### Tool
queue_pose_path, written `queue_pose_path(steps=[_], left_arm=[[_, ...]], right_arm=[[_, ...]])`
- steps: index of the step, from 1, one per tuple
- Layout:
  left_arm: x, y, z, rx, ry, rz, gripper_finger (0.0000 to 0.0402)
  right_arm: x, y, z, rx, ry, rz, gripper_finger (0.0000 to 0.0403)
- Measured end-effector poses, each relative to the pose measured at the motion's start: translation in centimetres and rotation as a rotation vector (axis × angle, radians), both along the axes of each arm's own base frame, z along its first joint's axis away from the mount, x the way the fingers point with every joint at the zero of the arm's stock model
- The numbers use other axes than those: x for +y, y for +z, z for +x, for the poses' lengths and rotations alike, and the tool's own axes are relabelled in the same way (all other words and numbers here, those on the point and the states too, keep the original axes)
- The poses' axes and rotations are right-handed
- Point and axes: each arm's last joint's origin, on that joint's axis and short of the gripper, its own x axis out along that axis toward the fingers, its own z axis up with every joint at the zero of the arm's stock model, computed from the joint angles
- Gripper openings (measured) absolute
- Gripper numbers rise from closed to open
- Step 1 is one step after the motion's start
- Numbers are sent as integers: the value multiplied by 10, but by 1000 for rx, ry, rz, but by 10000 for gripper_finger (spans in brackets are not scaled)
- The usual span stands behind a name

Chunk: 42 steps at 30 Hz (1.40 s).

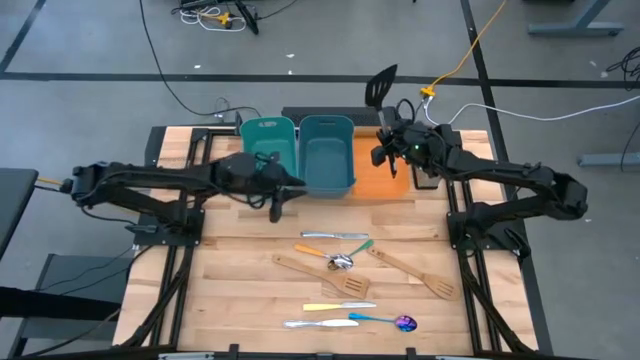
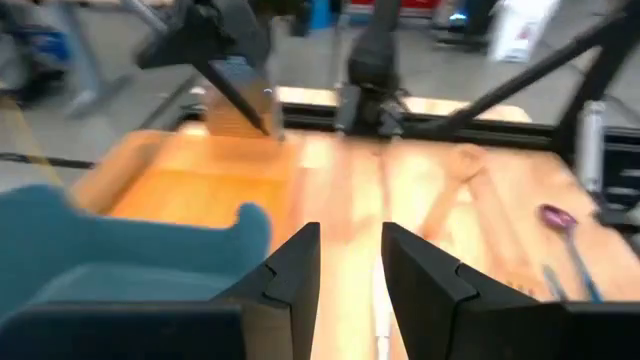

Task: Pick & Place Kitchen Items
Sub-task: Put the black slotted spatula into the orange bin

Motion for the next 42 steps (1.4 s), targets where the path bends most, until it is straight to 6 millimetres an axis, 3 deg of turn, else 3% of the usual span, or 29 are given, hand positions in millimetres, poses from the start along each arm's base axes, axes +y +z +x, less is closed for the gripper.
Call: queue_pose_path(steps=[9, 19, 31, 42], left_arm=[[-32, 6, -26, 76, 97, 33, 115], [-52, 0, -32, 139, 98, 51, 115], [-55, 0, -33, 135, 110, 64, 115], [-55, 0, -32, 135, 111, 62, 115]], right_arm=[[-24, -29, -8, 47, -87, 70, 63], [-38, -64, -2, 117, -124, 134, 63], [-46, -97, 6, 180, -113, 246, 63], [-50, -104, 2, 195, -116, 304, 63]])
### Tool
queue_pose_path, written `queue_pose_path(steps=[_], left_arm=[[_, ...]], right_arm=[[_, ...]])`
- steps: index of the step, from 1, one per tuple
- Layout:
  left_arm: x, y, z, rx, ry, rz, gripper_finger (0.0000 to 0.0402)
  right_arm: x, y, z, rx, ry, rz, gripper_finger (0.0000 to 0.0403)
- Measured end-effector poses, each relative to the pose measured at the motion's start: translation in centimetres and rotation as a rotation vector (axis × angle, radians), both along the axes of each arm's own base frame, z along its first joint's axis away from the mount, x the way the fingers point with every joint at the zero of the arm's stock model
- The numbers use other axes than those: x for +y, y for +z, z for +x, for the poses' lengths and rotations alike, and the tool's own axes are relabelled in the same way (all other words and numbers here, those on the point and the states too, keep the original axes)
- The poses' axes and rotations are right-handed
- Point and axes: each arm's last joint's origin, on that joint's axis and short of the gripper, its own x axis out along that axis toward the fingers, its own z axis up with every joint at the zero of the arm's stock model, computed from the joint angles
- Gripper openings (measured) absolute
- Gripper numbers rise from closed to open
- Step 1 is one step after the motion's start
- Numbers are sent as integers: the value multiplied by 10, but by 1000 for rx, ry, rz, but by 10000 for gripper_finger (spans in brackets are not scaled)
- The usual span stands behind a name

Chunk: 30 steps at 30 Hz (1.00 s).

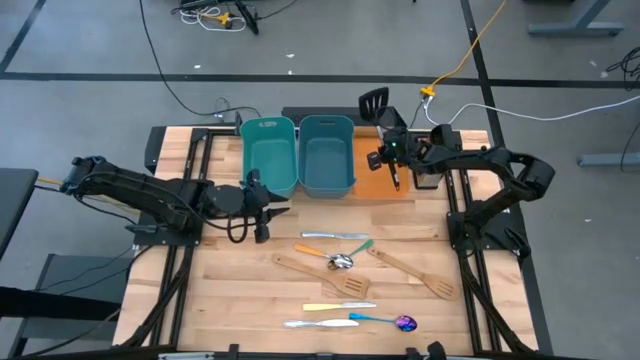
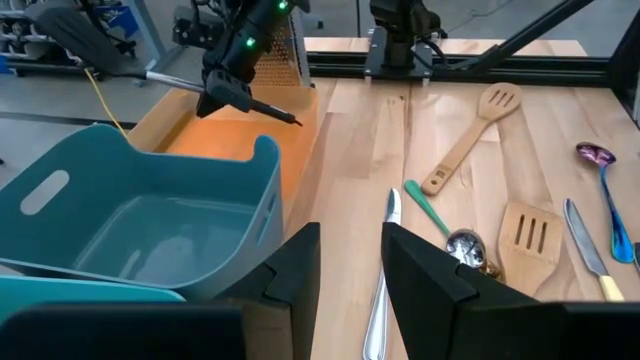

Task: Pick & Place Kitchen Items
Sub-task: Put the black slotted spatula into the orange bin, then put the top silver table knife into the blue bin

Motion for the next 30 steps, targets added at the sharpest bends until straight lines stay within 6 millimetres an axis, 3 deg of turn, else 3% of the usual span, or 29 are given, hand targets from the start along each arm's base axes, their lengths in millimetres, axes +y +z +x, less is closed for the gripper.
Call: queue_pose_path(steps=[2, 8, 12, 22, 30], left_arm=[[0, 0, 0, 0, 0, 0, 115], [0, 0, 0, 0, 0, 0, 115], [0, 0, 0, 0, 0, 0, 115], [0, 0, 0, 0, 0, -1, 115], [0, 0, 0, -5, 9, -20, 115]], right_arm=[[0, 0, 0, 8, 0, 2, 77], [0, -1, -1, 8, -1, 5, 181], [0, -1, -1, 10, -3, 3, 213], [1, 4, 0, -12, 11, -7, 201], [12, 38, -5, -161, 151, -17, 174]])
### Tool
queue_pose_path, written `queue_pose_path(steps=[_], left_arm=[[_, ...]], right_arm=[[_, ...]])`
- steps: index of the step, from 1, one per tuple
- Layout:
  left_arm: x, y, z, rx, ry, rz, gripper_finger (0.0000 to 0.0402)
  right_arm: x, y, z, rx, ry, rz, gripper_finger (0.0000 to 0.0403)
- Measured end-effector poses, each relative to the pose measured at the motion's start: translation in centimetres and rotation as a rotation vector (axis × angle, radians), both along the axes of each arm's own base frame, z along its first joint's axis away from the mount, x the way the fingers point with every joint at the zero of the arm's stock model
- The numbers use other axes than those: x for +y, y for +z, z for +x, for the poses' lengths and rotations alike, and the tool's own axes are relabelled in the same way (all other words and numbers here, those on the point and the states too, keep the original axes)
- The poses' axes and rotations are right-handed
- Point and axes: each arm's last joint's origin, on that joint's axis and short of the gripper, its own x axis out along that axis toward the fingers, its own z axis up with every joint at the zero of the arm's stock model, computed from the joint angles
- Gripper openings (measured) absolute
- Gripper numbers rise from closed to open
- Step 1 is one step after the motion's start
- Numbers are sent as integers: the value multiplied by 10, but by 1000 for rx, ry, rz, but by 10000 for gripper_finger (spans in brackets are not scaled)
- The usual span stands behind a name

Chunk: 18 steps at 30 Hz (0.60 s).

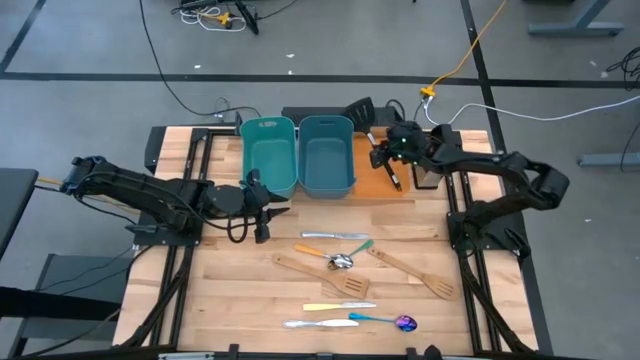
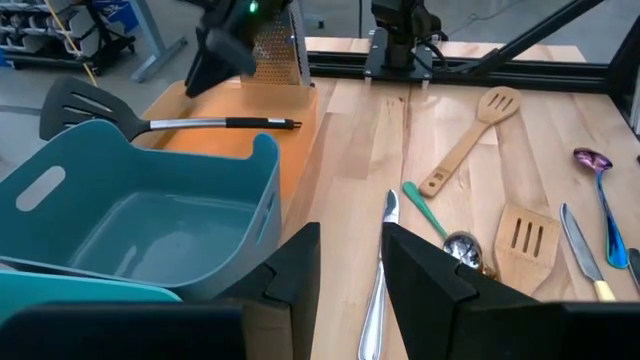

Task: Pick & Place Kitchen Items
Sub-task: Put the top silver table knife into the blue bin

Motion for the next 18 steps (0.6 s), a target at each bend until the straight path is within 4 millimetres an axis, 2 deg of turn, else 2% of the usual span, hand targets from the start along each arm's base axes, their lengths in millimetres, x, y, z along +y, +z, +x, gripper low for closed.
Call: queue_pose_path(steps=[10, 18], left_arm=[[0, 0, 0, -1, 2, -4, 115], [0, 0, 0, -4, 7, -17, 115]], right_arm=[[42, 24, 0, -97, 349, 116, 157], [77, 33, 2, -103, 501, 178, 155]])
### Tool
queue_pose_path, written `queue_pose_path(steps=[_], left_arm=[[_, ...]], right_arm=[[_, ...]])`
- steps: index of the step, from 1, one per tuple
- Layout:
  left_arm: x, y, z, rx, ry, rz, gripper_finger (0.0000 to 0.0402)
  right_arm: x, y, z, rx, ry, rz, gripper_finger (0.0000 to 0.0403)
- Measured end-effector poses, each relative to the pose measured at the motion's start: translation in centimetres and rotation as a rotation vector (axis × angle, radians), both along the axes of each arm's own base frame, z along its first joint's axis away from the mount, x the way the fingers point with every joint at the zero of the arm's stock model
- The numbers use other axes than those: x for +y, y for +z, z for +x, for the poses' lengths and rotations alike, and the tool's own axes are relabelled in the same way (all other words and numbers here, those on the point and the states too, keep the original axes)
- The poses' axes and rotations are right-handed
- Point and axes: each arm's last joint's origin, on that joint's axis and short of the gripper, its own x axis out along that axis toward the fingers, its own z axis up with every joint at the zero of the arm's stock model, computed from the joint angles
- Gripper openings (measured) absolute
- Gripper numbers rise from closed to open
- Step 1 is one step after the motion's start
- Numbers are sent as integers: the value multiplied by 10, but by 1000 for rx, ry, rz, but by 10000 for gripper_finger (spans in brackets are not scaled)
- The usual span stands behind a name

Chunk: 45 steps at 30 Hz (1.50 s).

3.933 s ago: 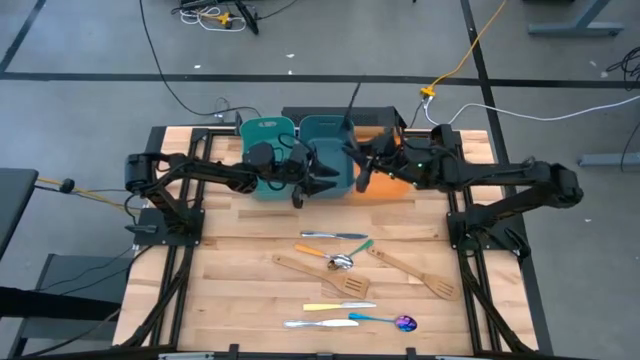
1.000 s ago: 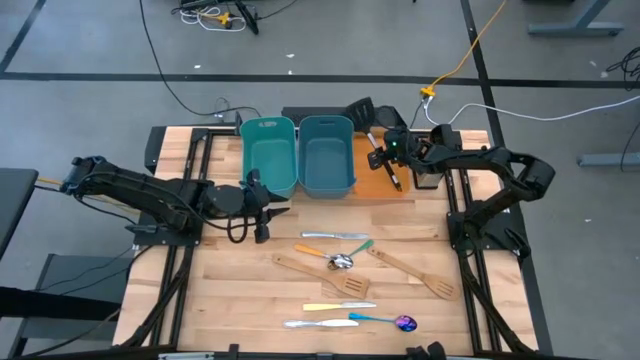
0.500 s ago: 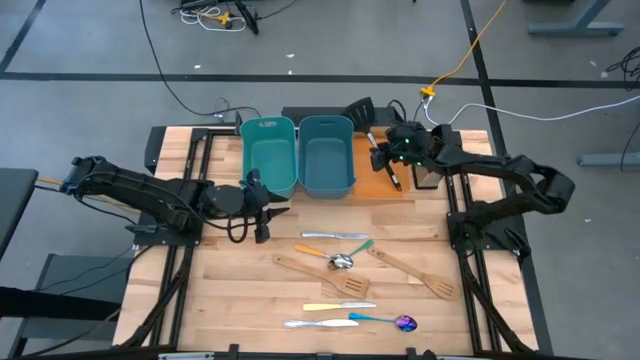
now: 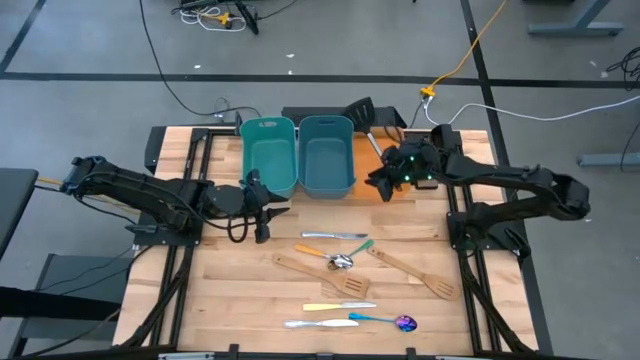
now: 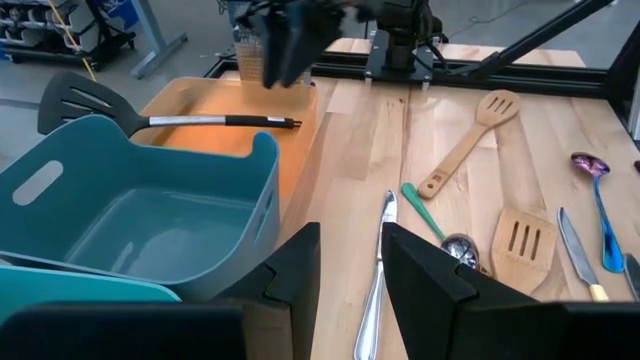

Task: Pick & Place Kitchen Items
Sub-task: Put the top silver table knife into the blue bin

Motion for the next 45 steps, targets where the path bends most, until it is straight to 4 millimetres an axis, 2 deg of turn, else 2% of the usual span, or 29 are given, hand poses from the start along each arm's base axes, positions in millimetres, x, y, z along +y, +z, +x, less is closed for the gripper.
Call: queue_pose_path(steps=[9, 18, 21, 35, 45], left_arm=[[0, -1, 0, 11, 0, -1, 115], [-1, -7, 2, 55, -14, -27, 115], [-3, -16, 10, 95, -11, -24, 115], [-14, -81, 52, 322, 16, -9, 115], [-22, -109, 63, 411, -18, 30, 115]], right_arm=[[37, 0, 9, 15, 142, 20, 155], [62, 2, 15, -15, 252, 11, 155], [68, 4, 17, -36, 263, -5, 155], [77, 5, 19, -50, 313, -37, 155], [77, 6, 19, -54, 317, -45, 155]])
